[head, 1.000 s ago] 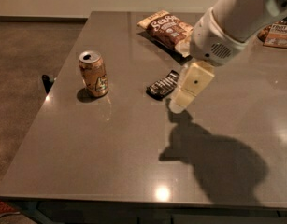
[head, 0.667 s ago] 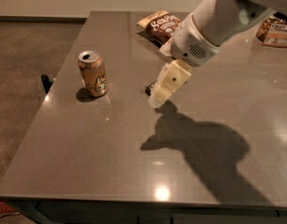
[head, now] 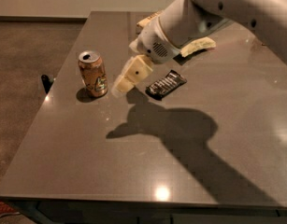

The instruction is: Knock orange can over

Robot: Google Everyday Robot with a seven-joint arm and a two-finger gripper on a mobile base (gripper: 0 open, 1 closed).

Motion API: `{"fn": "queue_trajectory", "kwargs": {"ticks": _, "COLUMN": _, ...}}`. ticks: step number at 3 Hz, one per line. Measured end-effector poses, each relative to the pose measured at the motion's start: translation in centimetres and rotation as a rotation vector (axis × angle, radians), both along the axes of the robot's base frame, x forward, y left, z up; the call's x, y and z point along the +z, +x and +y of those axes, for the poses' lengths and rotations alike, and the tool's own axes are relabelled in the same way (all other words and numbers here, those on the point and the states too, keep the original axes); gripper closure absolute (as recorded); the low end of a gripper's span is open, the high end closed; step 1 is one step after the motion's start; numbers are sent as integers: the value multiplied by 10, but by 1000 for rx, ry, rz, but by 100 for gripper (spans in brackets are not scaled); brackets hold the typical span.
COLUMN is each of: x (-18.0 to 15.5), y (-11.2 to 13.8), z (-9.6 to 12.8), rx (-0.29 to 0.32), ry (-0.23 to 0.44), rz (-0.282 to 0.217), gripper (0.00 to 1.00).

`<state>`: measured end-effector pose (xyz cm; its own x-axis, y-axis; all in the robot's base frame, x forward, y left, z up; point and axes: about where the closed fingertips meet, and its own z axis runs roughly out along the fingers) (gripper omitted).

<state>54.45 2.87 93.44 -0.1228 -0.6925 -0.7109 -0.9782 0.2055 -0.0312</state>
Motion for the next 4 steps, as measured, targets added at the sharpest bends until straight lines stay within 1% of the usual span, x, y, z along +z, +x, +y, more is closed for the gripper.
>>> {"fn": "queue_trajectory", "kwargs": {"ticks": 1, "x": -3, "y": 9, "z": 35, "rx": -22, "ry": 46, "rz": -34, "gripper": 0}}
{"fn": "queue_trajectory", "kwargs": {"ticks": 2, "x": -11, "y": 21, "z": 65, "rx": -48, "ry": 52, "rz": -68, "gripper": 0}}
{"fn": "queue_trajectory", "kwargs": {"ticks": 3, "x": -23, "y": 40, "z": 92, "rx": -70, "ry": 28, "rz": -69, "gripper": 3}}
{"fn": "queue_trajectory", "kwargs": {"ticks": 4, "x": -30, "y": 48, "z": 104, "rx": -76, "ry": 14, "rz": -59, "gripper": 26}}
